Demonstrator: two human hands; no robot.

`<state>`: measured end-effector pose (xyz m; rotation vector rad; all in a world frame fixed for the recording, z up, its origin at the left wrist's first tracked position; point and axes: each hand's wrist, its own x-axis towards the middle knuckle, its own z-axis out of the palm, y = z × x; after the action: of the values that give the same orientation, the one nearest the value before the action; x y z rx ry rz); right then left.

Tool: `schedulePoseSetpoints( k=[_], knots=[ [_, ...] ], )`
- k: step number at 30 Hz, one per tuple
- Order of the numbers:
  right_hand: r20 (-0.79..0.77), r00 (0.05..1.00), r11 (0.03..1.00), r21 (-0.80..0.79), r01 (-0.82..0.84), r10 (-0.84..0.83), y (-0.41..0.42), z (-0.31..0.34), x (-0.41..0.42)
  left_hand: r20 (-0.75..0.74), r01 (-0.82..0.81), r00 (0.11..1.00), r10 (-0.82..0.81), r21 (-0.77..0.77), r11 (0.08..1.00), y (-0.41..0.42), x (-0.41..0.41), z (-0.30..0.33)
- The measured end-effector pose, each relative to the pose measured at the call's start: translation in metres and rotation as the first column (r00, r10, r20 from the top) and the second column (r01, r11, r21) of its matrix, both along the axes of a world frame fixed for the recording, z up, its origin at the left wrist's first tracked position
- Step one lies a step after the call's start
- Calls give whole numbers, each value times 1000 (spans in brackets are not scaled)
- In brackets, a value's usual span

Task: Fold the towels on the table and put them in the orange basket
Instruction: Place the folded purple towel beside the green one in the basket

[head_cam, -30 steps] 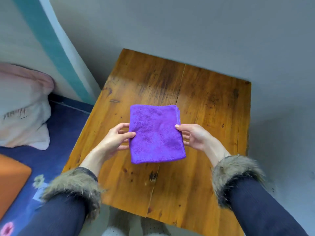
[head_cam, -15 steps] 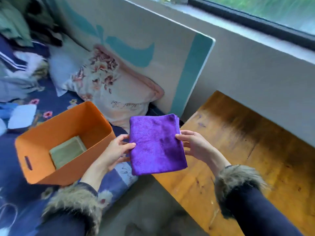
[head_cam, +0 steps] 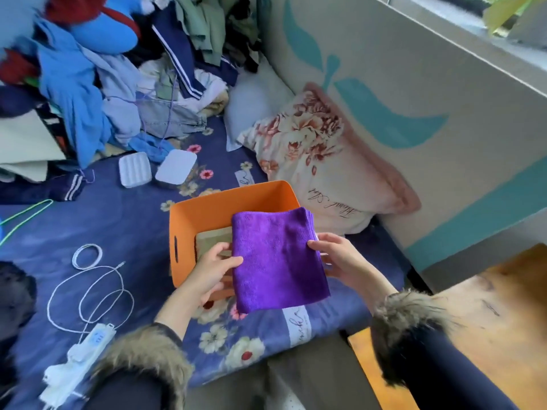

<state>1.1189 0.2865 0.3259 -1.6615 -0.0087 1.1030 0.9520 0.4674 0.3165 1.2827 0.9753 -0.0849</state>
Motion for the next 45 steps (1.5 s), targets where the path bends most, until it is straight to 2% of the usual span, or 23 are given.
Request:
schedulePoseSetpoints(
  k=[6, 10, 15, 19, 23, 29, 34, 37, 39, 41, 42, 43, 44, 45],
  knots=[
    [60, 997, 993, -110, -42, 48, 90, -41, 59, -78, -171, 982, 173, 30, 985, 55, 56, -47],
    [223, 960, 960, -259, -109, 169, 137, -99, 83, -164, -235, 956, 245, 81, 969, 74, 95, -102],
    [260, 934, 907, -402, -126, 245, 163, -166, 91, -317, -170, 923, 219, 173, 970, 88, 113, -177],
    [274, 924, 878, -464, -117, 267, 172, -211, 96, -357, -136, 919, 165, 106, 985, 98, 123, -223],
    [271, 911, 833, -540, -124, 311, 176, -236, 96, -372, -115, 917, 145, 100, 988, 101, 130, -258],
    [286, 906, 797, -598, -86, 313, 181, -263, 97, -380, -53, 922, 78, 76, 996, 100, 140, -282],
    [309, 905, 804, -592, -58, 292, 176, -278, 95, -358, -105, 923, 137, 108, 989, 98, 144, -289],
    [327, 884, 779, -624, -63, 333, 173, -286, 92, -358, -58, 928, 103, 134, 989, 96, 144, -288],
    [379, 835, 744, -666, -53, 398, 173, -285, 90, -343, 8, 938, 56, 184, 983, 92, 144, -286],
    [415, 747, 704, -703, -99, 520, 172, -279, 87, -309, 153, 950, -47, 328, 932, 86, 141, -285],
    [401, 706, 676, -722, -149, 584, 171, -276, 86, -310, 263, 942, -131, 438, 859, 83, 139, -284],
    [387, 634, 622, -758, -195, 670, 170, -274, 84, -340, 384, 914, -224, 541, 748, 80, 137, -285],
    [395, 506, 554, -805, -212, 767, 169, -271, 80, -386, 491, 869, -308, 608, 624, 78, 136, -285],
    [414, 334, 493, -846, -203, 847, 168, -269, 75, -450, 592, 806, -385, 620, 515, 77, 137, -285]
  ],
)
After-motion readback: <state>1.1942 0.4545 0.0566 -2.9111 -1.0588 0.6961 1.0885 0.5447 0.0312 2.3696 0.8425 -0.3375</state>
